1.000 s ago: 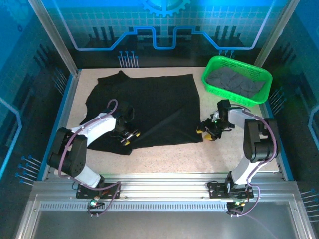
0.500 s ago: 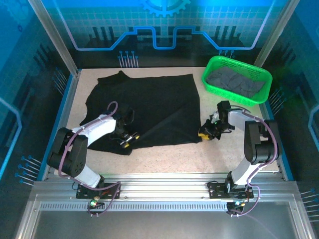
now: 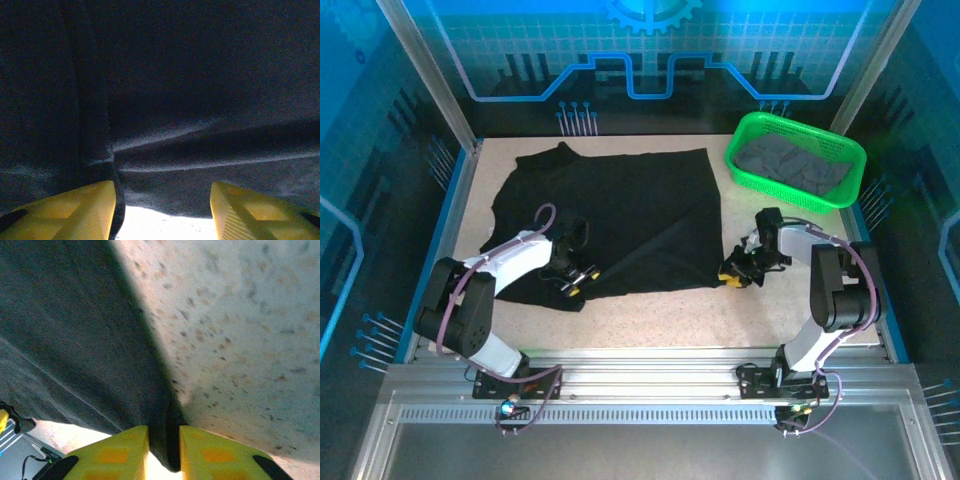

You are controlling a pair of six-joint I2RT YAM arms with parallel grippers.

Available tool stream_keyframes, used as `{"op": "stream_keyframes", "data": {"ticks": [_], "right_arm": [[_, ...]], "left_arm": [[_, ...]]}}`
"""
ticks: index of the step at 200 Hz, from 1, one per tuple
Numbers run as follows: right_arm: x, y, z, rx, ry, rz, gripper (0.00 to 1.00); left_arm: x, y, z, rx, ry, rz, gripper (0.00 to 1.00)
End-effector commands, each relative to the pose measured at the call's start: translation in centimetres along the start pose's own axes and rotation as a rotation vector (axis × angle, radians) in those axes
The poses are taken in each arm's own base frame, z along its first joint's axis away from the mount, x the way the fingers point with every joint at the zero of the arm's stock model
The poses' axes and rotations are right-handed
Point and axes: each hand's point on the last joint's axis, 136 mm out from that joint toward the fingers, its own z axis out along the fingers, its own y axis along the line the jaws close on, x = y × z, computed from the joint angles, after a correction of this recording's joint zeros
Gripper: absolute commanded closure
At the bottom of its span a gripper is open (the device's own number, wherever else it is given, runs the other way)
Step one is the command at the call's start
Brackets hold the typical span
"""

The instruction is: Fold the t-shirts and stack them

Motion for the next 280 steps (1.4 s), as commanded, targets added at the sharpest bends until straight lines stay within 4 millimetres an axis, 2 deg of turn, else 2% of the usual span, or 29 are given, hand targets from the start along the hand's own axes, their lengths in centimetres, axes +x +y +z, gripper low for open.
{"op": "stream_keyframes", "data": {"ticks": [1,26,77,123,174,190,208,243,260,280], "right_arm": [[0.2,0.1,0.2,0.000,0.006,0.005,0.83],[-0.5,0.4,-0.4,0.014,-0.025,-0.004,0.92],[-1.0,0.8,-2.6,0.071,-0.086,-0.054,0.95],[-0.6,-1.4,-4.0,0.204,-0.098,-0.044,1.00],[-0.6,-4.6,-3.8,0.335,-0.080,-0.013,1.00],[-0.8,-4.9,-3.4,0.342,-0.071,-0.007,0.99],[-1.1,-5.2,-3.6,0.368,-0.082,-0.001,0.96],[-2.2,-5.9,-6.0,0.451,-0.190,0.012,0.91],[-2.6,-6.2,-7.0,0.483,-0.222,0.033,0.80],[-2.7,-6.4,-8.1,0.517,-0.267,0.052,0.64]], "left_arm": [[0.4,-0.1,-0.5,0.027,-0.004,0.016,0.46],[0.4,0.6,-0.2,0.001,-0.006,0.010,0.46],[0.0,2.6,1.0,-0.073,-0.014,-0.030,0.47],[-0.4,3.6,1.5,-0.124,-0.023,-0.025,0.48],[-0.3,3.6,1.5,-0.117,-0.018,-0.025,0.49],[-0.3,3.0,0.7,-0.091,-0.028,-0.025,0.49],[-0.7,2.8,-1.4,-0.087,-0.073,-0.023,0.48],[-2.0,5.0,-6.0,-0.125,-0.221,-0.103,0.45],[-3.0,6.4,-7.7,-0.139,-0.288,-0.172,0.43],[-3.9,6.9,-8.4,-0.117,-0.303,-0.222,0.42]]}}
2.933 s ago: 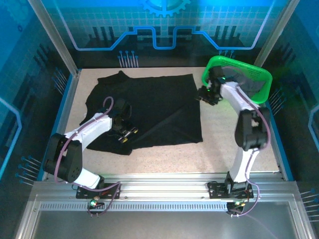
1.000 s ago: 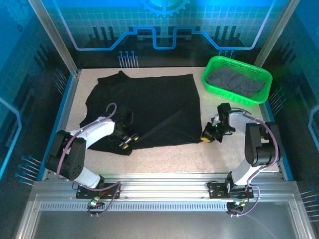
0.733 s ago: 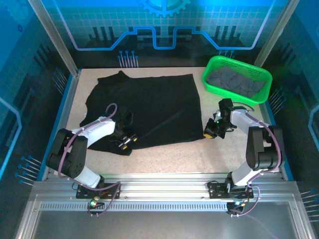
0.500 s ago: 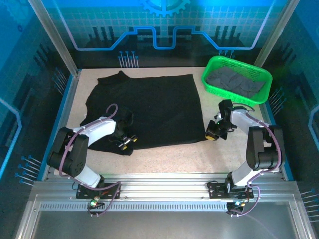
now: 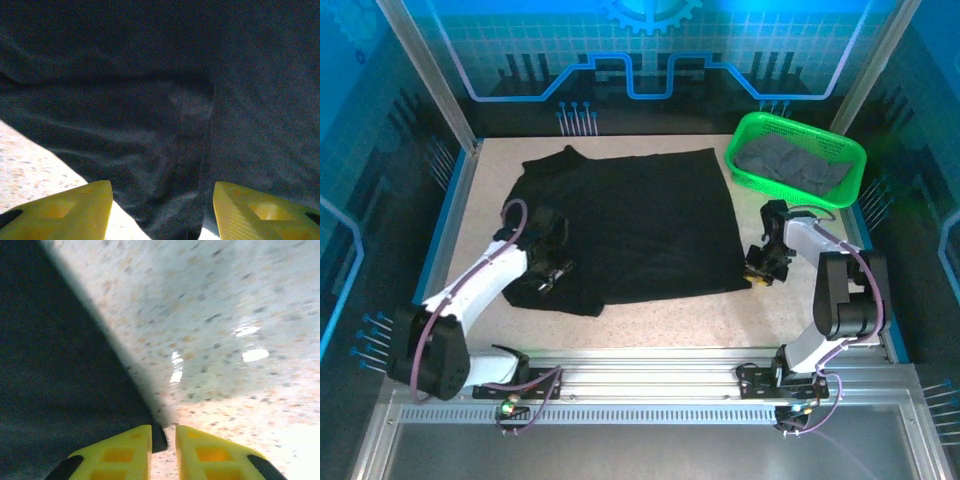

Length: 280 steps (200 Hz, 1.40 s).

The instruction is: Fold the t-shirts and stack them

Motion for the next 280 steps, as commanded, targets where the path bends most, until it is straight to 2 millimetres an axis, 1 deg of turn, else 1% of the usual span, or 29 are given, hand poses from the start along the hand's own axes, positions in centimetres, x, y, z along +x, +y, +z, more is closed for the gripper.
{"op": "stream_keyframes", "data": {"ticks": [1,19,31,47,65,72,79,88,101,115,123,144,163,181,201,221,240,244,246,249,280], "right_arm": [[-0.9,-1.7,-2.0,0.082,-0.071,0.044,0.63],[-1.0,-2.0,-3.0,0.087,-0.113,0.061,0.57],[-0.9,-1.3,-3.7,0.064,-0.144,0.047,0.54],[-0.6,0.6,-4.5,-0.001,-0.167,-0.007,0.53],[0.5,3.7,-4.8,-0.114,-0.150,-0.077,0.52],[1.2,4.9,-4.6,-0.165,-0.129,-0.098,0.51],[1.9,5.8,-4.5,-0.208,-0.108,-0.106,0.51],[2.8,6.5,-4.2,-0.241,-0.076,-0.105,0.51],[3.7,6.8,-3.6,-0.267,-0.043,-0.091,0.51],[4.2,6.5,-2.9,-0.262,-0.019,-0.076,0.51],[4.3,6.4,-2.7,-0.256,-0.016,-0.075,0.51],[4.2,6.0,-2.3,-0.233,-0.007,-0.073,0.52],[4.2,5.4,-1.7,-0.203,0.011,-0.070,0.52],[3.9,5.2,-1.4,-0.203,0.019,-0.058,0.53],[3.7,5.2,-1.6,-0.213,0.012,-0.051,0.53],[3.7,5.1,-1.7,-0.216,0.008,-0.057,0.53],[3.6,5.0,-1.7,-0.216,0.005,-0.053,0.53],[3.6,5.0,-1.8,-0.216,0.004,-0.052,0.53],[4.1,4.5,-1.2,-0.205,0.020,-0.048,0.53],[4.2,4.4,-1.1,-0.202,0.024,-0.046,0.53],[4.1,4.1,-1.0,-0.206,0.021,-0.032,0.53]], "left_arm": [[-1.6,2.4,-1.1,-0.079,-0.053,-0.085,0.42],[-2.4,2.8,-1.3,-0.097,-0.046,-0.104,0.41],[-3.0,2.7,-1.3,-0.083,-0.047,-0.108,0.39],[-3.2,1.9,-0.3,-0.058,0.003,-0.110,0.39],[-3.3,0.8,0.8,-0.072,0.074,-0.083,0.37],[-3.6,1.0,0.6,-0.102,0.075,-0.075,0.37],[-4.0,1.5,0.4,-0.125,0.061,-0.078,0.34],[-4.5,2.0,0.3,-0.118,0.047,-0.106,0.34],[-4.7,2.6,0.6,-0.073,0.059,-0.179,0.34],[-4.7,2.1,0.9,-0.026,0.078,-0.209,0.34],[-4.6,1.1,1.3,0.000,0.099,-0.207,0.35],[-3.2,-1.2,2.2,-0.006,0.165,-0.186,0.36],[-1.6,-2.5,3.3,-0.060,0.178,-0.168,0.37],[-0.7,-2.6,4.6,-0.104,0.181,-0.215,0.40],[-1.0,-2.8,5.8,-0.110,0.167,-0.285,0.41],[-1.6,-3.4,6.5,-0.119,0.159,-0.299,0.41],[-1.4,-3.8,6.8,-0.131,0.170,-0.299,0.43],[-1.3,-3.7,6.9,-0.137,0.171,-0.296,0.43],[-1.3,-3.7,6.9,-0.141,0.171,-0.296,0.44],[-1.3,-3.6,6.9,-0.147,0.172,-0.293,0.44],[-0.9,-2.5,7.6,-0.182,0.169,-0.290,0.47]]}}
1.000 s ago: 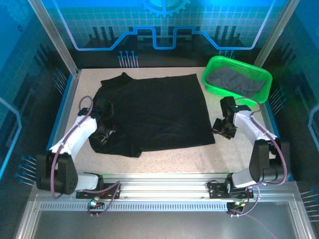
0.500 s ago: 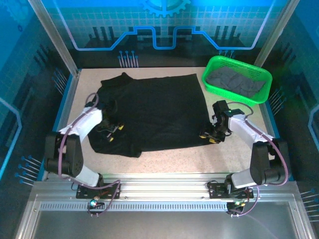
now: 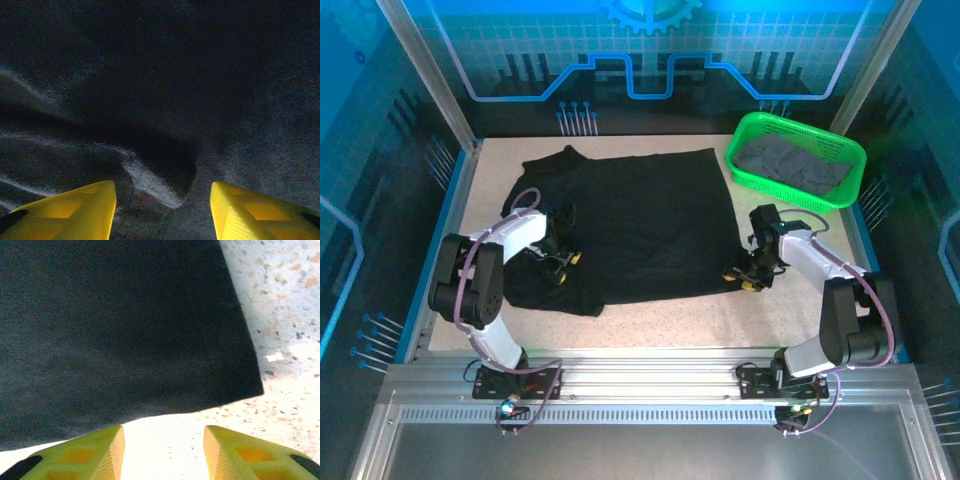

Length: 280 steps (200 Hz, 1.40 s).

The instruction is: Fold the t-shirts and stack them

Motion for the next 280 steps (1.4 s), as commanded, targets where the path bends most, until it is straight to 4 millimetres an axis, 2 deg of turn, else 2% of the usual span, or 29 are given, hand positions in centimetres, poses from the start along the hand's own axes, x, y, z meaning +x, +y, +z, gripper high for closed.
{"op": "stream_keyframes", "data": {"ticks": [1,25,34,50,68,92,111,165,211,257,280], "right_arm": [[0.2,-0.3,-0.1,-0.013,0.003,0.006,0.53],[0.2,-0.2,-0.1,-0.019,0.004,0.004,0.53],[0.1,-0.2,-0.1,-0.019,0.001,0.003,0.54],[0.1,-0.3,-0.2,-0.012,-0.001,0.004,0.54],[-0.1,-0.4,-0.4,-0.009,-0.011,0.003,0.54],[-0.8,-0.6,-0.5,-0.008,-0.022,0.007,0.54],[-1.3,-0.8,-0.6,-0.009,-0.031,0.018,0.55],[-1.8,-2.1,-0.8,0.028,-0.042,0.055,0.55],[-1.5,-3.4,-1.1,0.045,-0.061,0.148,0.52],[-2.5,-4.6,-1.0,-0.014,-0.069,0.305,0.52],[-2.9,-4.5,-0.5,-0.040,-0.050,0.355,0.53]], "left_arm": [[-0.1,0.5,0.5,-0.029,-0.019,-0.018,0.47],[0.0,0.2,1.5,-0.033,-0.002,-0.015,0.47],[0.1,0.2,1.7,-0.041,0.011,-0.009,0.50],[0.0,0.5,1.5,-0.051,0.003,-0.005,0.65],[-0.1,1.3,0.4,-0.045,-0.023,-0.002,0.82],[0.0,2.8,-1.5,-0.025,-0.055,-0.008,0.90],[0.5,4.5,-2.6,-0.013,-0.060,-0.017,1.00],[1.8,10.9,-5.5,-0.017,-0.097,-0.087,1.00],[3.4,16.4,-6.8,0.003,-0.094,-0.187,1.00],[4.8,18.8,-7.9,0.050,-0.063,-0.248,1.00],[5.2,19.6,-8.8,0.068,-0.057,-0.282,1.00]]}}
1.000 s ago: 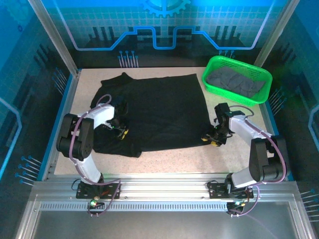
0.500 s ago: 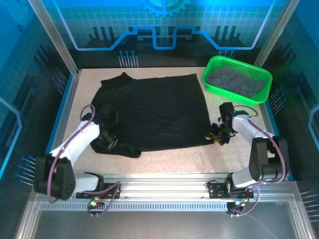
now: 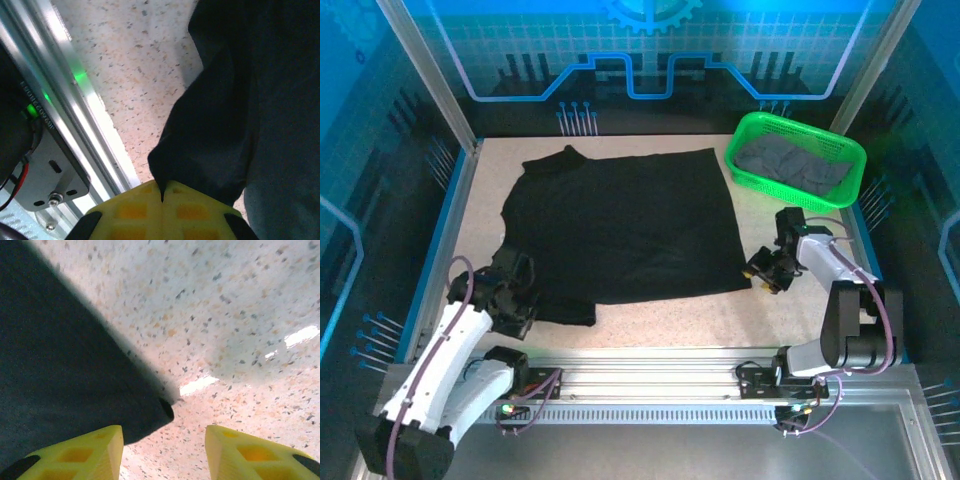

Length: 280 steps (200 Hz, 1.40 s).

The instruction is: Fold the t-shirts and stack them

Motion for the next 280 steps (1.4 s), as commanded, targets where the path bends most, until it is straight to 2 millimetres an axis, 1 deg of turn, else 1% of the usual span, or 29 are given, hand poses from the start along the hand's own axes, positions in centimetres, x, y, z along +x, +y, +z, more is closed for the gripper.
{"op": "stream_keyframes", "data": {"ticks": [1,19,61,90,108,120,137,150,161,173,187,196,207,211,229,255,280], "right_arm": [[0.2,0.1,0.8,-0.028,0.041,0.087,0.54],[0.7,0.2,1.4,-0.044,0.068,0.121,0.55],[2.1,-0.1,2.1,-0.038,0.104,0.147,0.59],[2.3,0.1,3.1,-0.037,0.121,0.149,0.59],[2.2,0.2,3.7,-0.029,0.129,0.154,0.61],[2.0,0.3,4.1,-0.023,0.122,0.155,0.66],[1.4,0.5,4.3,-0.020,0.107,0.155,0.82],[0.8,1.1,4.0,-0.027,0.090,0.145,0.94],[0.3,1.7,3.3,-0.038,0.066,0.127,1.00],[0.0,2.5,2.5,-0.049,0.039,0.095,1.00],[-0.3,3.1,1.6,-0.048,0.012,0.056,1.00],[-0.4,3.4,1.1,-0.047,0.005,0.044,1.00],[0.0,3.2,1.0,-0.040,0.015,0.046,1.00],[-0.6,4.0,0.3,-0.059,-0.003,0.040,1.00],[-0.9,4.8,-0.7,-0.072,-0.014,0.034,1.00],[-1.5,6.2,-1.8,-0.082,-0.023,0.028,1.00],[-2.5,7.4,-2.3,-0.075,-0.026,0.025,1.00]], "left_arm": [[0.5,2.4,-1.0,-0.058,0.019,-0.061,1.00],[0.5,2.9,-1.3,-0.053,0.022,-0.087,1.00],[0.8,3.2,-1.3,-0.047,0.039,-0.102,1.00],[0.7,3.4,-1.5,-0.043,0.030,-0.103,1.00],[0.8,3.2,-1.5,-0.034,0.035,-0.103,1.00],[0.8,3.0,-1.4,-0.029,0.040,-0.104,1.00],[0.8,2.1,-1.5,0.004,0.038,-0.102,1.00],[0.6,0.7,-1.8,0.058,0.032,-0.088,1.00],[0.5,-1.0,-2.1,0.121,0.027,-0.066,1.00],[0.4,-3.2,-2.6,0.195,0.020,-0.041,1.00],[0.0,-5.2,-3.1,0.261,-0.005,-0.012,1.00],[-0.3,-6.5,-3.5,0.304,-0.028,0.011,1.00],[-0.7,-8.2,-4.1,0.356,-0.051,0.031,1.00],[-0.7,-8.9,-4.4,0.378,-0.057,0.037,1.00],[-0.8,-11.8,-5.4,0.447,-0.062,0.061,1.00],[-1.4,-15.4,-6.5,0.477,-0.072,0.101,1.00],[-2.6,-17.9,-7.0,0.494,-0.079,0.112,1.00]]}}
